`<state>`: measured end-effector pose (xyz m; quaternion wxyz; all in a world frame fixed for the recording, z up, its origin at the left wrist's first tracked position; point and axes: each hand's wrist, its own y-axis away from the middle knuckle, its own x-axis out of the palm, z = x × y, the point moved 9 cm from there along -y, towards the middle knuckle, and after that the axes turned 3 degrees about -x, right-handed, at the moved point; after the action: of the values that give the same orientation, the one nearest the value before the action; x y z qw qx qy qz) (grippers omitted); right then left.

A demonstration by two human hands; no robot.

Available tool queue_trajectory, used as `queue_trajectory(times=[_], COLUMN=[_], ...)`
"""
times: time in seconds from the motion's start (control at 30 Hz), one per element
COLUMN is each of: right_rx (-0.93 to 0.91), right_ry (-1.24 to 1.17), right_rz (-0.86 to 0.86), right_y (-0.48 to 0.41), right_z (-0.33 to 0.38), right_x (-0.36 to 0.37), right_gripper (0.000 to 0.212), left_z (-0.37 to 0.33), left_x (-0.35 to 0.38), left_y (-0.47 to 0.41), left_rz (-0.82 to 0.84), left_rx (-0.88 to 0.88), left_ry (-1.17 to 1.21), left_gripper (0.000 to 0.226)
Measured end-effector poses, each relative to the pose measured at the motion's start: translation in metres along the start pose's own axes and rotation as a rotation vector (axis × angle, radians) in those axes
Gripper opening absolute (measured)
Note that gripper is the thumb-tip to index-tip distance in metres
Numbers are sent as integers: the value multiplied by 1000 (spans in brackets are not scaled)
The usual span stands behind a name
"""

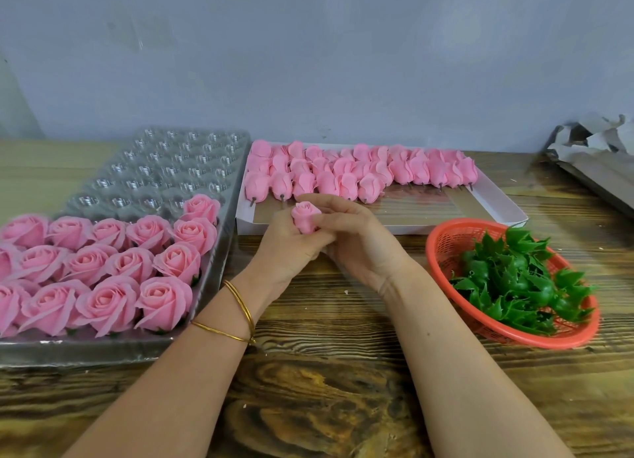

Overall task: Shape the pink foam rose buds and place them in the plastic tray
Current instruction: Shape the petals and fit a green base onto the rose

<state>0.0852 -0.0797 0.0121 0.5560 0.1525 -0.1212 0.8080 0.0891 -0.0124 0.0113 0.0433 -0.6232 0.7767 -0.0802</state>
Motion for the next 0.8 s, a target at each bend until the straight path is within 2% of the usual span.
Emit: queue_trajectory(times=[0.2, 0.33, 0.5, 0.63, 0.73, 0.8], right_rx=[-20, -41, -70, -118, -123, -111], right_ry=[-24, 1, 19, 43, 69, 56], right_rz=[-116, -143, -105, -70, -49, -46], right_y=[-2, -3, -3, -2, -2, -3], right_z=[0, 2, 2, 3, 3, 2], right_x=[-16, -20, -15, -14, -14, -13], right_gripper=[33, 32, 41, 31, 34, 38], left_z=[-12, -16, -22, -22, -22, -19], left_x=[-7, -6, -8, -9, -8, -9], left_y=[-1, -2, 0, 1, 1, 0], left_rz=[-98, -97, -134, -146, -143, -142], left_rx=[144, 199, 253, 276, 281, 268], left_ry=[-126, -215, -293, -313, -304, -294], left_gripper=[11, 15, 17, 20, 25, 18])
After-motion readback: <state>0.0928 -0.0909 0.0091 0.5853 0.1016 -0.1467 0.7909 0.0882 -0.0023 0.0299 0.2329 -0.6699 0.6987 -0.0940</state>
